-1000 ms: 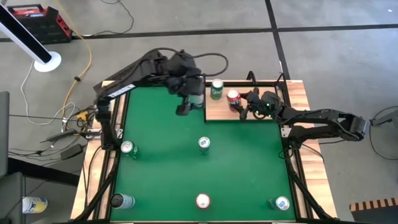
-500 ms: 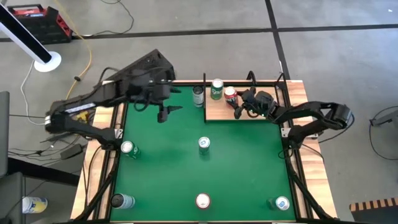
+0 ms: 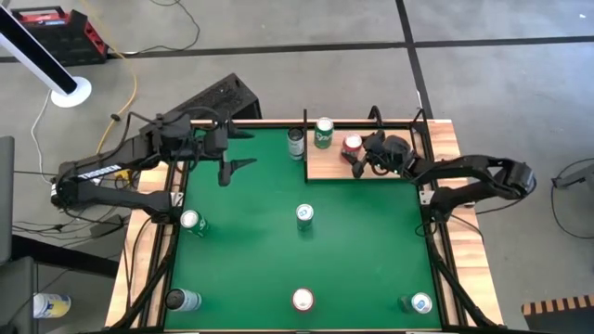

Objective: Place canned beverage on shelf
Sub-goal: Put the top orange soda can on the shelf

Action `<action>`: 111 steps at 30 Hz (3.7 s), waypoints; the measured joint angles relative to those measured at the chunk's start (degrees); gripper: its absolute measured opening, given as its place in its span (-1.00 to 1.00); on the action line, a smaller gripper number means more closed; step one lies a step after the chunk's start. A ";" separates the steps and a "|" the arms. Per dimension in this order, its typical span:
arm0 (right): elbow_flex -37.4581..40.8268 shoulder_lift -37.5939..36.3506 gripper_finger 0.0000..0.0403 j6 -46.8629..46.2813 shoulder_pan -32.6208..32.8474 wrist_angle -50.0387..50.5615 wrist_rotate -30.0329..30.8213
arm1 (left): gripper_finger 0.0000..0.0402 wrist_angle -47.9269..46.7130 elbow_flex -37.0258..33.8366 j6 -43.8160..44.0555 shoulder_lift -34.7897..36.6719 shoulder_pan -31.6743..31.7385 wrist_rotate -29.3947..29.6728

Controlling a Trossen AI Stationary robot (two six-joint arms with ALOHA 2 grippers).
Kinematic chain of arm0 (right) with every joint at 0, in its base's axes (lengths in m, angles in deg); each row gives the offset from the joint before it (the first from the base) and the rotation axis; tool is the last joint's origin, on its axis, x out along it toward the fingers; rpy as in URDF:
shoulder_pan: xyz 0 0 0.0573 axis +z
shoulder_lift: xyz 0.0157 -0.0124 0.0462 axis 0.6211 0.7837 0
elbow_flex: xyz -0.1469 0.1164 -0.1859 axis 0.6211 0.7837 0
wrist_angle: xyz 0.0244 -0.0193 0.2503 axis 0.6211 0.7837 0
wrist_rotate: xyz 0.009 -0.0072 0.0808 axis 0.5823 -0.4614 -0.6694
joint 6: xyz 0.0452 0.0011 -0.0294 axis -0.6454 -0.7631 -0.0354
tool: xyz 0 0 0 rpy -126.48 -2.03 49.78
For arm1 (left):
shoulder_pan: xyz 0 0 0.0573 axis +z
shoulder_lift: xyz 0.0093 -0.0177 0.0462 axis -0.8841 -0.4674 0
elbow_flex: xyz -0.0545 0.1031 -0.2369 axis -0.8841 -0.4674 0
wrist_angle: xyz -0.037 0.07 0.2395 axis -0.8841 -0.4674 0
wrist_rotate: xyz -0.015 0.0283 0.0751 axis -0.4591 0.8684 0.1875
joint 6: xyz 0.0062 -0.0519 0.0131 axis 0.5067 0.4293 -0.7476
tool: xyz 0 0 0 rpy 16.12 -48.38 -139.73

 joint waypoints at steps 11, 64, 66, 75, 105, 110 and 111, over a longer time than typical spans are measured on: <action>-2.61 -12.59 0.78 0.78 0.00 13.73 0.00 | 0.41 -2.93 0.00 -2.21 -0.17 0.00 0.02; -9.85 -3.57 0.91 7.15 -13.00 16.70 -19.28 | 0.41 -8.52 0.00 0.67 -0.13 -0.02 -0.48; -11.47 -4.98 0.91 7.15 -13.00 18.53 -17.92 | 0.41 -8.80 0.00 0.28 -0.13 -0.02 -0.48; -22.84 -11.03 0.82 6.08 -9.09 37.16 -17.91 | 0.41 -10.58 0.00 0.30 -0.13 -0.02 -0.50; -25.92 0.18 -0.90 10.85 1.67 59.37 1.79 | 0.41 -9.31 0.00 -0.70 -0.13 -0.01 1.12; -25.92 0.11 -0.89 12.31 -0.63 58.48 1.86 | 0.41 -8.68 0.00 -0.70 -0.13 0.00 1.33; -25.92 0.11 -0.90 13.00 -1.18 58.33 1.86 | 0.41 -8.56 0.00 -0.70 -0.13 0.00 1.33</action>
